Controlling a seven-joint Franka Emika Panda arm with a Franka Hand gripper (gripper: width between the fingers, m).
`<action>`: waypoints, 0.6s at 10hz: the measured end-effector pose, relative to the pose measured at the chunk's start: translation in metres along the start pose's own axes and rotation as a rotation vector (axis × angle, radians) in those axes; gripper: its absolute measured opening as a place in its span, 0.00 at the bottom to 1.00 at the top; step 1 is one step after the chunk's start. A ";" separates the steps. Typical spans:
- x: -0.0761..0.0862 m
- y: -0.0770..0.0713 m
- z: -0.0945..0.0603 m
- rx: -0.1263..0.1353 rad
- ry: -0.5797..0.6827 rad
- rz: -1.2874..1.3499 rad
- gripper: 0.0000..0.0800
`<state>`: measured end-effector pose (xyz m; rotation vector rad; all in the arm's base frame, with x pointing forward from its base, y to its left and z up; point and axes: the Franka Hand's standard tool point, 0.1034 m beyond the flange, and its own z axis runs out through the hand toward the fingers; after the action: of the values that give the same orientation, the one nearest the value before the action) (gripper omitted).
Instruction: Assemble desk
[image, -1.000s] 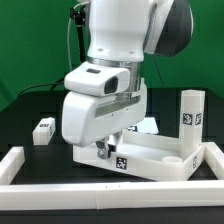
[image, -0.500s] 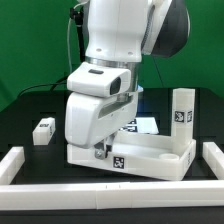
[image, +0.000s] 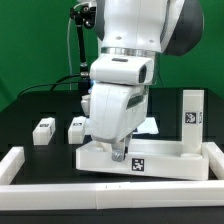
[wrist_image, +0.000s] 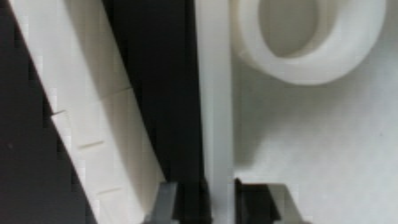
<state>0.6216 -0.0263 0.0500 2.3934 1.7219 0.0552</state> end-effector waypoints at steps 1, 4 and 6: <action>-0.001 0.000 0.000 0.001 0.000 0.003 0.08; -0.002 0.000 0.000 0.001 -0.001 0.005 0.08; -0.002 0.003 0.008 -0.054 0.019 -0.024 0.08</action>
Offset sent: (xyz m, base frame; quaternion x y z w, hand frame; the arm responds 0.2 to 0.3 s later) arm 0.0000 0.0000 0.0000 0.0000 0.0000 0.0000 1.0000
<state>0.6247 -0.0298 0.0429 2.3407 1.7338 0.1197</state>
